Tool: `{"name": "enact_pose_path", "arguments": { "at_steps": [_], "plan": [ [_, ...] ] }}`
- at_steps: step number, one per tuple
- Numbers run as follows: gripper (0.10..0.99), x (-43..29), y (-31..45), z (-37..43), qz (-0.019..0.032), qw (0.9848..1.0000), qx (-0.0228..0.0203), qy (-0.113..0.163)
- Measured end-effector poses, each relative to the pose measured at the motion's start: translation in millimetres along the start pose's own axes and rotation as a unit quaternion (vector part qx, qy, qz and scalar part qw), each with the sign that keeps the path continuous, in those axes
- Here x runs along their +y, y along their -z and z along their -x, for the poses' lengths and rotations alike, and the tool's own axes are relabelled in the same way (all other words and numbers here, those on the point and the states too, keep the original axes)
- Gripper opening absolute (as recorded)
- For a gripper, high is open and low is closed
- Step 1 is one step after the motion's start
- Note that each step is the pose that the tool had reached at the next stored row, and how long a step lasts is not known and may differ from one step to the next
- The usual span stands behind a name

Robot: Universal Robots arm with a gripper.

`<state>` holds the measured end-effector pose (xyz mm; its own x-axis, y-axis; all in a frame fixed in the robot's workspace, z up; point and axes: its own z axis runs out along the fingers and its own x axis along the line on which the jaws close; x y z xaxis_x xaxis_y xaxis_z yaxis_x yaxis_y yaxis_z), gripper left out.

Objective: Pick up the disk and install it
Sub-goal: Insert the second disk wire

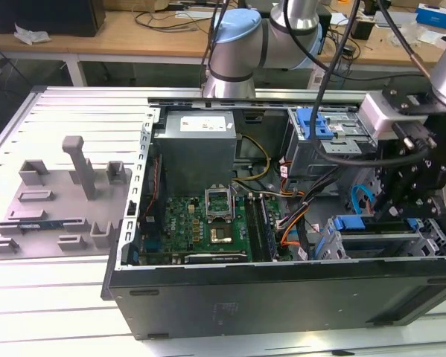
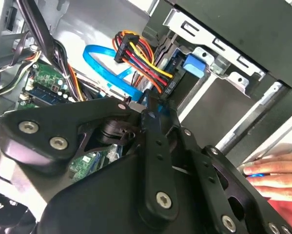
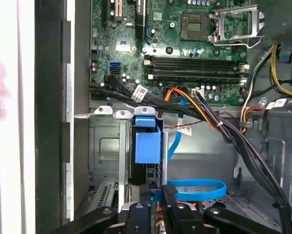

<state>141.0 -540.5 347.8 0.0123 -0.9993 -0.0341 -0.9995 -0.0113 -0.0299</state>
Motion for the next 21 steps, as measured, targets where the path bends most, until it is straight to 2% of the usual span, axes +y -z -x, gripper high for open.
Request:
{"name": "enact_pose_path", "arguments": {
  "at_steps": [5,7,19,20,21],
  "plan": [
    [0.235,-0.6,20.3,4.8,0.0,1.0,0.0001,0.0],
    [0.235,-0.8,25.9,6.4,0.0,1.0,0.0001,0.0],
    [0.235,-0.9,26.7,6.8,0.0,1.0,0.0002,0.0],
    [0.224,-0.8,26.7,6.8,0.0,1.0,0.0001,0.0],
    [0.153,-0.9,26.7,6.8,0.0,1.0,0.0001,0.0]
  ]
}}
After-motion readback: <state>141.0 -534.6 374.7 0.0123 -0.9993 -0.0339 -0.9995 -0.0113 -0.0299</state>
